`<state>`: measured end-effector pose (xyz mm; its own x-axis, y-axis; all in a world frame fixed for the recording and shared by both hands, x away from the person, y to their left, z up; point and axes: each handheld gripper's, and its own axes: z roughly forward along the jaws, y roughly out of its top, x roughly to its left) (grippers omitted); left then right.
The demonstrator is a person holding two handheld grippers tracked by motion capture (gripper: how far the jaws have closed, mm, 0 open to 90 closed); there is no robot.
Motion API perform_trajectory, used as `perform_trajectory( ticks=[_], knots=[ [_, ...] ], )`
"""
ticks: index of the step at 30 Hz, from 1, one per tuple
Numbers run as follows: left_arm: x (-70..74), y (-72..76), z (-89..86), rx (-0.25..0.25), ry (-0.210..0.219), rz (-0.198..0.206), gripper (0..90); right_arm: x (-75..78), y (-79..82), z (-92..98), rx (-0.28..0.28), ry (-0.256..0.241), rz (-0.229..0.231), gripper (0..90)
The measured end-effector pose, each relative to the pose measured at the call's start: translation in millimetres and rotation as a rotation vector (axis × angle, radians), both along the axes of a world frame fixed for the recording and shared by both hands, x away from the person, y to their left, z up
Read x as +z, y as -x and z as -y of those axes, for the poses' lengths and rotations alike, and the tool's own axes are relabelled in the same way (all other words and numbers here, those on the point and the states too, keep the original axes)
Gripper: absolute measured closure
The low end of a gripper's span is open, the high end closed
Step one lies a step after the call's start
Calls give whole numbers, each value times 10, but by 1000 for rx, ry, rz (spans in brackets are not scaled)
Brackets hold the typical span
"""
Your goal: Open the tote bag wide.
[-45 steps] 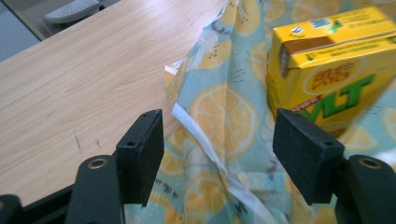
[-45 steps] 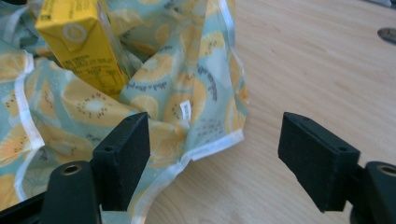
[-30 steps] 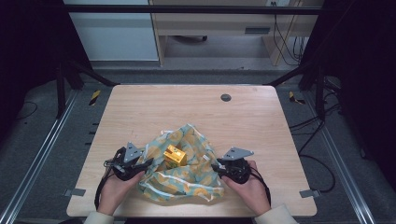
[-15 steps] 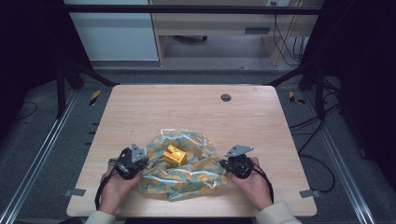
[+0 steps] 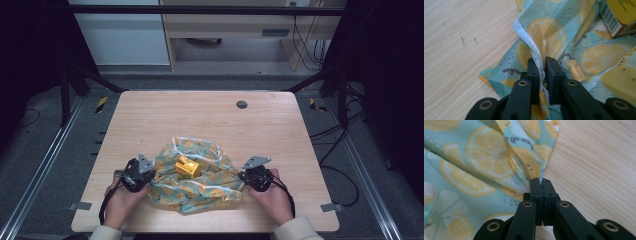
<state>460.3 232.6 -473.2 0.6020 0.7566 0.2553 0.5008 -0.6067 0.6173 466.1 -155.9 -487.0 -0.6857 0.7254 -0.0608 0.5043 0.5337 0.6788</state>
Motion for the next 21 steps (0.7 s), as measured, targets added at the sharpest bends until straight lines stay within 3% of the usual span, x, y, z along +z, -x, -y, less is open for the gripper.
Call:
perform_trajectory(
  ticks=[11,14,15,17,18,19,20,21],
  knots=[
    [32,2,-43,9,0,10,840,5,-18,56,-17,1,-1,898],
    [73,34,-41,-1,19,35,727,20,-1,55,-9,-7,7,887],
    [144,87,-35,1,42,94,656,58,28,46,5,-30,28,768],
    [238,152,-34,0,71,161,535,129,65,42,-7,-66,69,617],
    [238,152,-34,0,71,161,511,171,79,37,-12,-82,96,546],
    [321,222,-14,-7,107,211,506,219,95,26,-21,-104,116,489],
    [321,222,-14,-7,107,211,485,219,95,26,-21,-104,116,489],
    [386,284,21,-18,113,242,469,307,124,-19,-13,-160,158,443]
  ],
)
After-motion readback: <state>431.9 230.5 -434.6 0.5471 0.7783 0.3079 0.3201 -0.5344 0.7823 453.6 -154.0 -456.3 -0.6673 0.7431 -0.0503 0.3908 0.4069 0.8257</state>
